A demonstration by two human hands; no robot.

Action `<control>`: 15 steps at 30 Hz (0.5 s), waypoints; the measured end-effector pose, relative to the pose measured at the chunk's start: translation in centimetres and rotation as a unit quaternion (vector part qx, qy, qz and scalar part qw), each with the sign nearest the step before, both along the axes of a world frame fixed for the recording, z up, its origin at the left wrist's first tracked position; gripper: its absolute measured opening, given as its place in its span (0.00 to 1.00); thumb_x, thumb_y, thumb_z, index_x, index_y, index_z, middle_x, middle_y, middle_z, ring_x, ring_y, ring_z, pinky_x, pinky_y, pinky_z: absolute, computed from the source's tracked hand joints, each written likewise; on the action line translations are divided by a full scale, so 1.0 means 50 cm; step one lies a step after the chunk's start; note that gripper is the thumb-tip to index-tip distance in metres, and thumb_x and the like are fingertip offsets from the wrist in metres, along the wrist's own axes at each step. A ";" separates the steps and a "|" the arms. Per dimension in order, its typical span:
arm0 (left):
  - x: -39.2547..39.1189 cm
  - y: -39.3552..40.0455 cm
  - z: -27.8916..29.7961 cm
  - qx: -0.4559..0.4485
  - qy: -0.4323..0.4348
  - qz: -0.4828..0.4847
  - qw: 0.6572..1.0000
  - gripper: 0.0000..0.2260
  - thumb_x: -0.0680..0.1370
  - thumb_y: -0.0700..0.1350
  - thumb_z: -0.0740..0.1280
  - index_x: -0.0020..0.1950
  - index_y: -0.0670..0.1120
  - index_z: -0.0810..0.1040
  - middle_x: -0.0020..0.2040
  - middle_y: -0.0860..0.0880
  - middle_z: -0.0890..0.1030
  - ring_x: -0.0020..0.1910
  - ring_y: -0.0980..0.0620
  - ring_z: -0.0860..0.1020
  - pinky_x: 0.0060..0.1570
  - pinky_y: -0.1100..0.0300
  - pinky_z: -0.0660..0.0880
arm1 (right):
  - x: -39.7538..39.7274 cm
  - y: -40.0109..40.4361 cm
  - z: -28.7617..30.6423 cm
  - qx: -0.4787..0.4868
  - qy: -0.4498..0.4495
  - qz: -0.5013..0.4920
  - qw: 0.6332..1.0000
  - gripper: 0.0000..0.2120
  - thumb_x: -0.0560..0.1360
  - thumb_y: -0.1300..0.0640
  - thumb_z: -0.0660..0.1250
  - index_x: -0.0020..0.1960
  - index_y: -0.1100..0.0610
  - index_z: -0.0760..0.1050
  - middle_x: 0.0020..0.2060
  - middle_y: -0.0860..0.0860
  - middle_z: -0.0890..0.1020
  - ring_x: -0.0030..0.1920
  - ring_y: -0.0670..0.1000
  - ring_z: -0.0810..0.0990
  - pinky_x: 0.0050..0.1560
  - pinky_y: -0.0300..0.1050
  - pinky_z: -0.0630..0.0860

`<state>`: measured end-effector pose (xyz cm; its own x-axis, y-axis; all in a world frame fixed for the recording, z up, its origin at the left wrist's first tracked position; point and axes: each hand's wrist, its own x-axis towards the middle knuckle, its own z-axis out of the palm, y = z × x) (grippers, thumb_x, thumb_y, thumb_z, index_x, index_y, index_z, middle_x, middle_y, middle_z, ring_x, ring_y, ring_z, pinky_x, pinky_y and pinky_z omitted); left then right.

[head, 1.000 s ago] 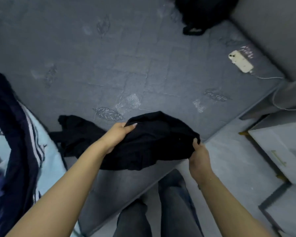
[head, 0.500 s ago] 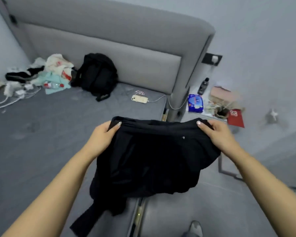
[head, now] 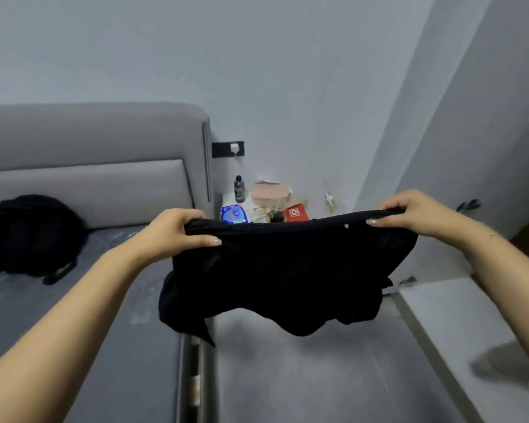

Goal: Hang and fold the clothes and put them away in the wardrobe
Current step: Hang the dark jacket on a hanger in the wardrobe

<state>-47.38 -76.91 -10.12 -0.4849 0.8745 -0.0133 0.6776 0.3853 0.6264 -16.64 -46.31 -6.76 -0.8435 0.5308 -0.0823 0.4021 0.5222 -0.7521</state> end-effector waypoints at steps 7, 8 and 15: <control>0.110 0.314 0.098 0.108 0.035 -0.070 0.991 0.06 0.80 0.41 0.64 0.47 0.40 0.78 0.39 0.39 0.77 0.40 0.51 0.73 0.42 0.58 0.67 | 0.254 0.189 0.058 0.047 0.017 -0.108 0.993 0.16 0.63 0.40 0.72 0.32 0.54 0.82 0.24 0.49 0.77 0.26 0.44 0.74 0.26 0.34 0.67; 0.134 0.365 0.111 0.131 0.050 -0.073 0.987 0.06 0.81 0.40 0.63 0.44 0.42 0.77 0.37 0.44 0.75 0.40 0.51 0.71 0.40 0.57 0.66 | 0.282 0.212 0.059 0.073 0.022 -0.131 0.988 0.18 0.63 0.38 0.71 0.32 0.54 0.82 0.24 0.50 0.77 0.26 0.45 0.73 0.26 0.36 0.67; 0.311 0.678 0.121 0.252 0.080 -0.059 0.963 0.05 0.79 0.40 0.63 0.50 0.47 0.79 0.41 0.51 0.79 0.43 0.51 0.75 0.43 0.60 0.68 | 0.494 0.360 0.084 0.196 0.016 -0.248 0.949 0.17 0.66 0.34 0.70 0.36 0.48 0.83 0.31 0.47 0.83 0.35 0.47 0.82 0.39 0.47 0.77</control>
<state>-31.84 -43.02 -4.06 -0.3430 0.7988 0.4942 0.8014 -0.0255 0.5975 8.06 -28.33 -2.56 -0.4814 0.8475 0.2237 0.6517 0.5167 -0.5552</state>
